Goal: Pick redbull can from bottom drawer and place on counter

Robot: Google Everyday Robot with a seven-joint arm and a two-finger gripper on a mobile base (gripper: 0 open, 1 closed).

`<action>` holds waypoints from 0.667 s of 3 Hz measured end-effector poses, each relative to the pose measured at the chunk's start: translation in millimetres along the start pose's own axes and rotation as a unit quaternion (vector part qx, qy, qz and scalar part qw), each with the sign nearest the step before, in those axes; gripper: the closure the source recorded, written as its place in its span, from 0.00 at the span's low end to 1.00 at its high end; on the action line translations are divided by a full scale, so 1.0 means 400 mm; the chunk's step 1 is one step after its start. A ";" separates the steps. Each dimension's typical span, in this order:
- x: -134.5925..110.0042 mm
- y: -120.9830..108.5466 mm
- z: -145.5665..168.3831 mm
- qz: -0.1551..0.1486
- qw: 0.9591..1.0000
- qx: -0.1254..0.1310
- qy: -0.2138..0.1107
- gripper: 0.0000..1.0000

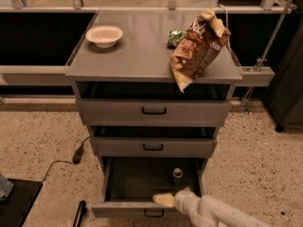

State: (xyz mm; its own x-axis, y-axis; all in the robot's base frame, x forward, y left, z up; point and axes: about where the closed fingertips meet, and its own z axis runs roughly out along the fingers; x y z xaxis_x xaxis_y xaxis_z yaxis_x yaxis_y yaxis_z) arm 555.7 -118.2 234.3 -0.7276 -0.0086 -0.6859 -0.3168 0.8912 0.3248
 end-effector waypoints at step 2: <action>0.035 0.022 -0.052 0.020 1.000 0.015 0.000 0.00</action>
Offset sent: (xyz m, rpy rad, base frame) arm -0.0249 -0.0009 0.0081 0.0034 0.0156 -0.0450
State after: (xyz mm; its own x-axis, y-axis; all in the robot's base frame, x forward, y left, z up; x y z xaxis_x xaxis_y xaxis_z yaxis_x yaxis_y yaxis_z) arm 530.0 -119.9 241.2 -0.7400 0.0276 -0.6720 -0.2689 0.9037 0.3333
